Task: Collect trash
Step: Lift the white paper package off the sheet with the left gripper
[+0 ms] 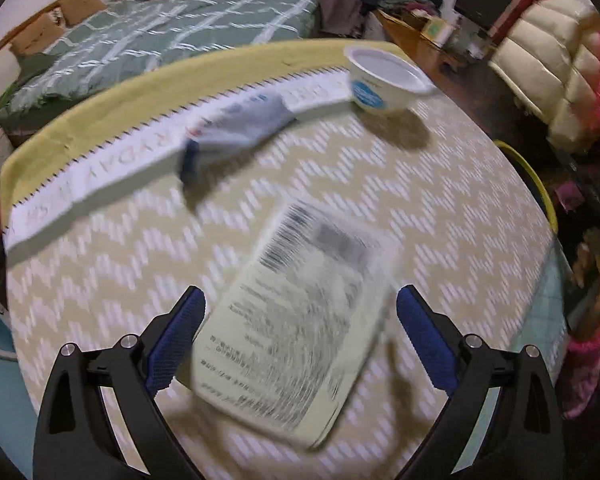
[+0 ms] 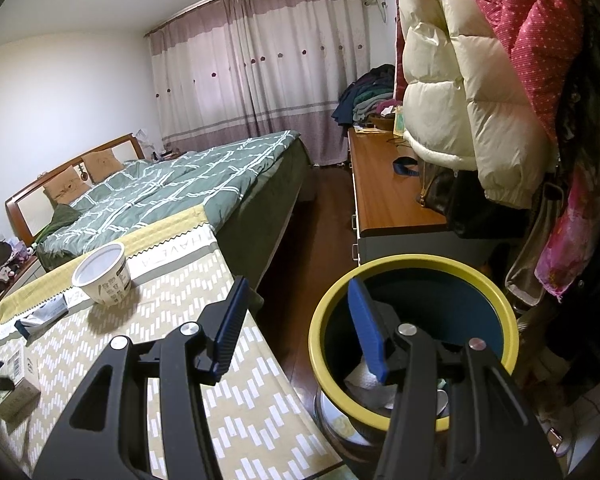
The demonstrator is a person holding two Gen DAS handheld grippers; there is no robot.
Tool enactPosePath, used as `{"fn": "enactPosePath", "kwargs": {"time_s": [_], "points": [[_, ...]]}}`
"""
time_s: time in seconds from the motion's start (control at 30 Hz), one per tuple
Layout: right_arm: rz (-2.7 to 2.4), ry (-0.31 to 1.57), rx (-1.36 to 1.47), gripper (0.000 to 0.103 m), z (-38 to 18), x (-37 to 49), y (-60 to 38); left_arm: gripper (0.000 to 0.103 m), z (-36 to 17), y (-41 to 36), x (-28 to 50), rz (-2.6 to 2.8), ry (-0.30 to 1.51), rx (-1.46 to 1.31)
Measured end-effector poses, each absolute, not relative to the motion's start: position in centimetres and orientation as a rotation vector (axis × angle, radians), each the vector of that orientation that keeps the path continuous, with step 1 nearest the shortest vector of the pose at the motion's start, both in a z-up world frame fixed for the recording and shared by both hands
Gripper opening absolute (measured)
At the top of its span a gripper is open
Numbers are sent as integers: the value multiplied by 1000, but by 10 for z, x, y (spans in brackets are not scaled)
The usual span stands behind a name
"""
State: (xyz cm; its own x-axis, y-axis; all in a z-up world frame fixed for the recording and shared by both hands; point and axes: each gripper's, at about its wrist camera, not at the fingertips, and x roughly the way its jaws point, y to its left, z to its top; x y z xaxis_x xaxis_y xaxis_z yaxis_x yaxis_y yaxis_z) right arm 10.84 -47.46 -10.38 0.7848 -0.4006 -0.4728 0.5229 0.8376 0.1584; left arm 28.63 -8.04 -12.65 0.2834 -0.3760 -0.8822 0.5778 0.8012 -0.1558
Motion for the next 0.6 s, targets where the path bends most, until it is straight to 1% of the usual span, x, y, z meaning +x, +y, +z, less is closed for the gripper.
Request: {"fn": "enactPosePath", "kwargs": {"time_s": [0.2, 0.5, 0.6], "points": [[-505, 441, 292, 50, -104, 109, -475, 95, -135, -103, 255, -661, 1157, 254], [-504, 441, 293, 50, -104, 109, -475, 95, -147, -125, 279, -407, 1176, 253], [-501, 442, 291, 50, -104, 109, -475, 88, -146, -126, 281, -364, 1168, 262]]}}
